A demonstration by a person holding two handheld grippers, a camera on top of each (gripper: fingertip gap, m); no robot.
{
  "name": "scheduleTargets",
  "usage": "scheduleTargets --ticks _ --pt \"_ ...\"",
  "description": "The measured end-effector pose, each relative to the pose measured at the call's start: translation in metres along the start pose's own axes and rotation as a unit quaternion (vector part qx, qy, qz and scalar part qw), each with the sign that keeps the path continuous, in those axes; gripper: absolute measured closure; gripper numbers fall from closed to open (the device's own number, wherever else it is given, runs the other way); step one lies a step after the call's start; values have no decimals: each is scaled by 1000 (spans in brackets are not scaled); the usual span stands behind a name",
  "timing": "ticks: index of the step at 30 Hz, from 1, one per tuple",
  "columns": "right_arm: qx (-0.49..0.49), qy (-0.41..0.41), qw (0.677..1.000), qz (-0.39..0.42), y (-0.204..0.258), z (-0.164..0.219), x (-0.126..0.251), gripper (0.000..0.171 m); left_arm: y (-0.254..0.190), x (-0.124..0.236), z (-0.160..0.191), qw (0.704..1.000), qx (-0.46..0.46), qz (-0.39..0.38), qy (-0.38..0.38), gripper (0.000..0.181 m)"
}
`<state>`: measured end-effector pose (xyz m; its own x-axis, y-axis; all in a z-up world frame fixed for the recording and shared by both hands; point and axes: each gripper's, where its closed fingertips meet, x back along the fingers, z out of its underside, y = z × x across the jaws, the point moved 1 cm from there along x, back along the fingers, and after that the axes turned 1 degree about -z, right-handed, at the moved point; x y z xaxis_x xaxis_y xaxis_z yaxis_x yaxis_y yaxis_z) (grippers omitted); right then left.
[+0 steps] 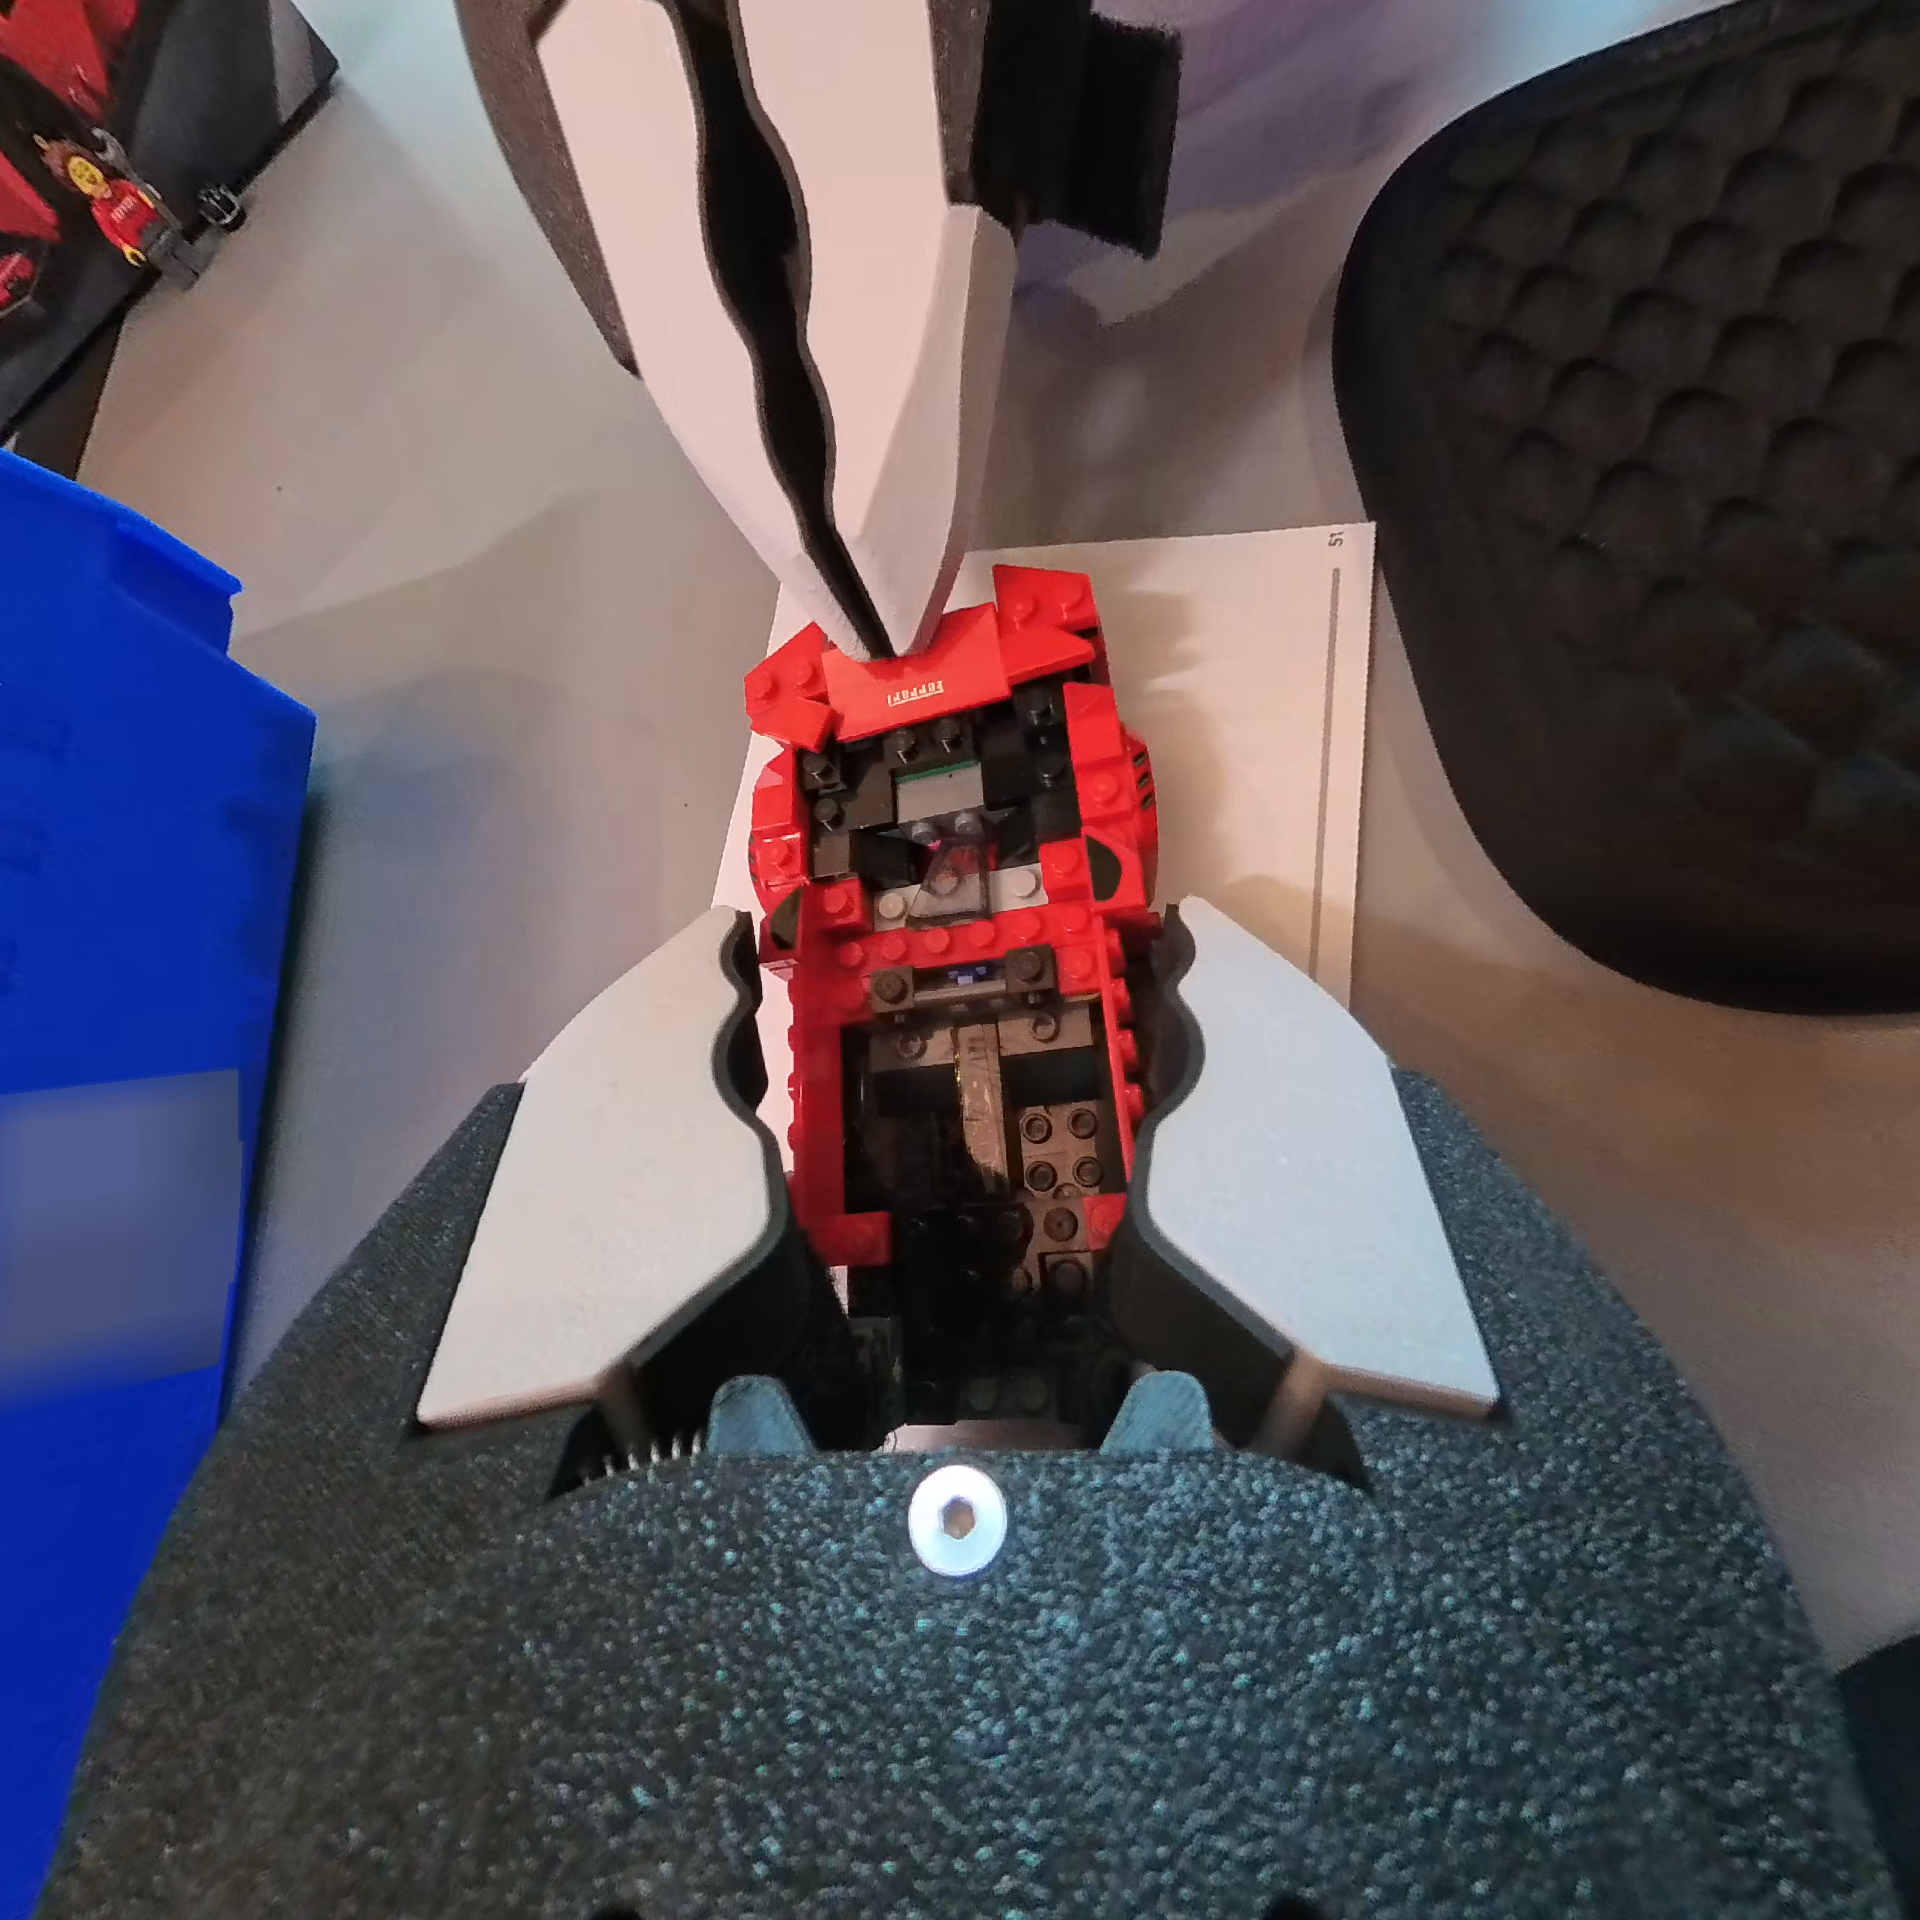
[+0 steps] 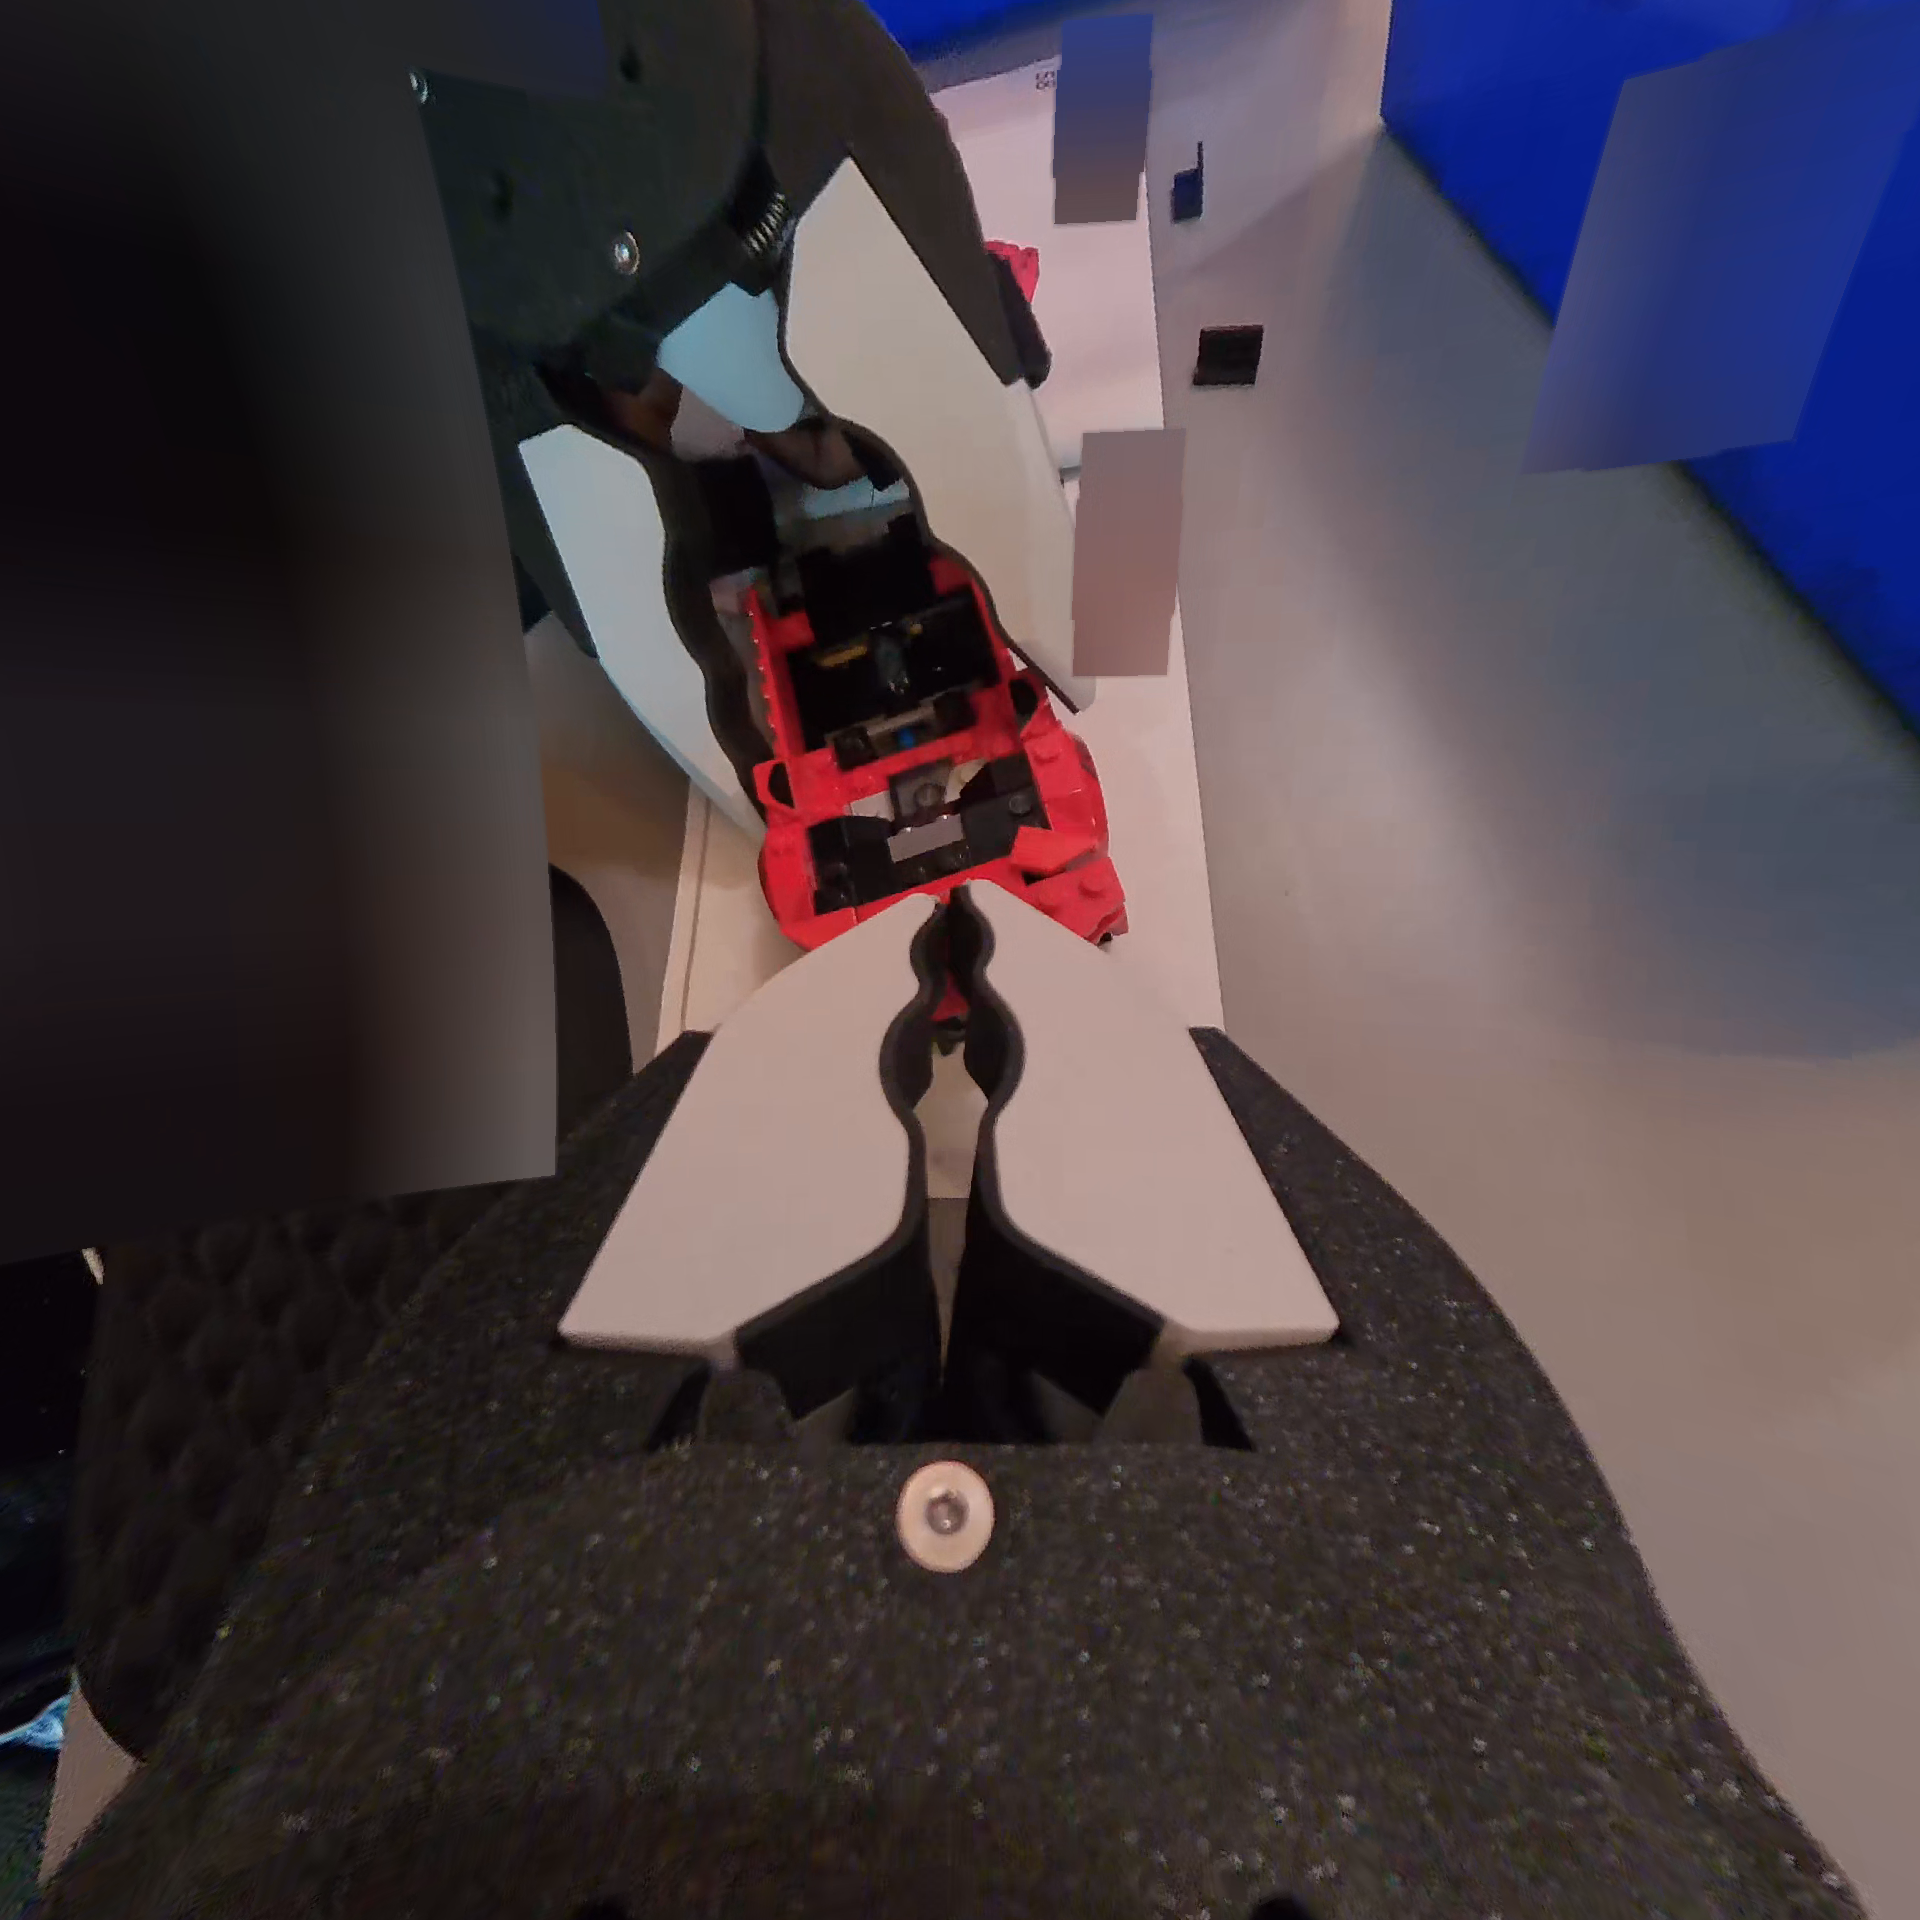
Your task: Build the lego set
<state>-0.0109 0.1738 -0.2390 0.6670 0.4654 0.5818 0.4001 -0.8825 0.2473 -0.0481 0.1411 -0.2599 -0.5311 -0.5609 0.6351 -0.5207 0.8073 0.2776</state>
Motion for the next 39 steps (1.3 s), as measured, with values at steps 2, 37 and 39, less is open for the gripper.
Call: scheduleTargets --ticks 2,37,39 --pt "-7 -8 1000 -4 0 0 0 171 0 0 0 1000 0 0 0 109" --pt "90 57 994 38 -2 26 -14 123 1 -2 2 1000 24 10 -10 105" --pt "86 55 994 33 -1 26 -14 121 1 0 2 1000 13 7 -4 104"
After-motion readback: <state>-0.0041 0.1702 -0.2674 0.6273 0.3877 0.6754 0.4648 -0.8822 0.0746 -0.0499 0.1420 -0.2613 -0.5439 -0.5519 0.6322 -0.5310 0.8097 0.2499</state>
